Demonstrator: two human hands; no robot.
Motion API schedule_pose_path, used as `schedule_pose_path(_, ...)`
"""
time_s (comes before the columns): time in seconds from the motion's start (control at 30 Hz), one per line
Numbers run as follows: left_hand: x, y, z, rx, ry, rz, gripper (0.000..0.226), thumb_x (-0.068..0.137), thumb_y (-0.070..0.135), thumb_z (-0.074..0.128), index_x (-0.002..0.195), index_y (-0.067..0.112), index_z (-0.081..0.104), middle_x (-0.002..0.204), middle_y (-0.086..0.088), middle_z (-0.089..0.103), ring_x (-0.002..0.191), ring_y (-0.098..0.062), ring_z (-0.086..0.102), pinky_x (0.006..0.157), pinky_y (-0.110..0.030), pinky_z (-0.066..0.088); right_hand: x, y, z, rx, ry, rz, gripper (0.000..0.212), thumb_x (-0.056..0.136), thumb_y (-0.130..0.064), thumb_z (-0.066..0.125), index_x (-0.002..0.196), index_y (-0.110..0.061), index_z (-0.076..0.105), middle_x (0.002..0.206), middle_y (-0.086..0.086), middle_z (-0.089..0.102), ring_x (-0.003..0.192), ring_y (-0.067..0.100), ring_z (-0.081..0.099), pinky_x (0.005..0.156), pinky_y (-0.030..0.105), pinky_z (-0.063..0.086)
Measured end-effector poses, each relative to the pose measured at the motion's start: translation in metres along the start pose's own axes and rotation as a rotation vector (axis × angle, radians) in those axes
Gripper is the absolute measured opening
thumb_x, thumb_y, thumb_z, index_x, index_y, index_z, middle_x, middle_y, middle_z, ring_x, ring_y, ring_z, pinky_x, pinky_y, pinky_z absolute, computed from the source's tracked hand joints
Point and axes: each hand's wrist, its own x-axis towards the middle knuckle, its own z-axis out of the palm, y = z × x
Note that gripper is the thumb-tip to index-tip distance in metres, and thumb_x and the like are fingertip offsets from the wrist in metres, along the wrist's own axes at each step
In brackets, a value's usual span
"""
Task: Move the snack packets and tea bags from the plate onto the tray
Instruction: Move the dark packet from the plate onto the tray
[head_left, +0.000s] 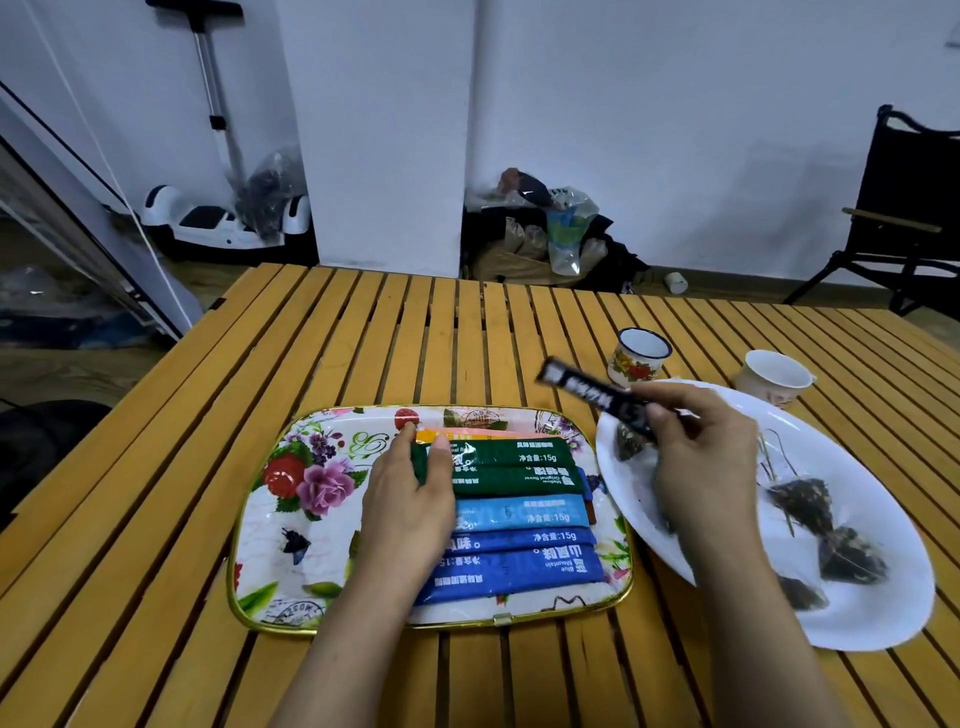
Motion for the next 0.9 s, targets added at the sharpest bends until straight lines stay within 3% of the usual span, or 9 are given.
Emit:
schedule_pose_path(0.07,0.0,-0.002,-0.003,0.028,0.013,0.061,0.058,0.095,0.05,0.033,0.148,0.027,0.026,0.149,-0.003,0.038,0.137,-0.02,0.034,0.113,-0.042,0.03,-0.003,-0.001,0.014,0.101,-0.14,0.054,0.028,0.093,0.0,0.051,0.091,-0.02,0.071,0.101,0.006,0.067,0.086,0.014,0.062,0.062,0.015,0.048)
schedule_pose_path(0.17,0.0,-0.003,-0.008,0.133,0.033,0.171,0.058,0.095,0.05,0.03,0.149,0.035,0.015,0.156,0.005,0.023,0.144,-0.015,0.02,0.115,-0.041,0.021,-0.006,-0.003,0.029,0.209,-0.262,0.151,0.025,0.095,-0.005,0.051,0.089,-0.021,0.069,0.097,0.005,0.068,0.086,0.014,0.066,0.052,0.016,0.053)
schedule_pose_path(0.33,0.002,-0.006,-0.009,0.196,-0.056,0.315,0.054,0.092,0.057,0.024,0.143,0.054,0.007,0.157,0.021,0.005,0.145,-0.005,0.005,0.118,-0.047,0.015,-0.008,0.0,0.041,0.313,-0.282,0.275,0.028,0.095,-0.002,0.049,0.083,-0.019,0.068,0.096,0.011,0.068,0.086,0.028,0.067,0.067,0.044,0.06)
schedule_pose_path(0.4,0.004,-0.01,-0.008,0.225,-0.087,0.317,0.053,0.091,0.058,0.023,0.143,0.055,0.009,0.156,0.023,0.005,0.145,-0.004,0.004,0.118,-0.048,0.015,-0.005,0.002,0.043,0.307,-0.284,0.297,0.03,0.096,-0.002,0.047,0.082,-0.019,0.068,0.097,0.01,0.068,0.089,0.031,0.067,0.07,0.048,0.059)
schedule_pose_path(0.57,0.007,-0.01,-0.01,0.227,-0.134,0.298,0.052,0.092,0.056,0.026,0.143,0.05,0.019,0.156,0.023,0.011,0.138,0.004,0.007,0.118,-0.045,0.016,0.004,0.014,0.052,0.106,-0.3,0.152,0.046,0.096,0.003,0.04,0.079,-0.029,0.068,0.1,0.001,0.069,0.097,0.026,0.065,0.081,0.053,0.056)
schedule_pose_path(0.7,0.007,-0.008,-0.011,0.211,-0.151,0.261,0.052,0.093,0.054,0.028,0.144,0.047,0.023,0.156,0.019,0.014,0.143,-0.004,0.013,0.115,-0.037,0.016,0.005,0.019,0.059,-0.245,-0.329,-0.068,0.043,0.092,0.007,0.04,0.102,-0.02,0.071,0.132,0.001,0.054,0.124,0.02,0.049,0.106,0.047,0.038)
schedule_pose_path(0.77,0.007,-0.007,-0.01,0.184,-0.147,0.238,0.052,0.092,0.055,0.027,0.144,0.047,0.024,0.157,0.017,0.015,0.144,-0.005,0.014,0.114,-0.035,0.017,0.003,0.02,0.06,-0.311,-0.397,-0.105,0.036,0.097,-0.003,0.04,0.114,-0.018,0.067,0.135,0.002,0.055,0.125,0.022,0.049,0.107,0.047,0.036)
schedule_pose_path(0.9,0.007,-0.006,-0.005,0.152,-0.136,0.211,0.057,0.089,0.06,0.025,0.144,0.046,0.025,0.157,0.014,0.017,0.143,-0.009,0.018,0.116,-0.042,0.025,-0.003,0.019,0.06,-0.41,-0.508,-0.146,0.032,0.1,-0.026,0.038,0.125,-0.025,0.059,0.119,0.0,0.067,0.109,0.022,0.059,0.098,0.045,0.043)
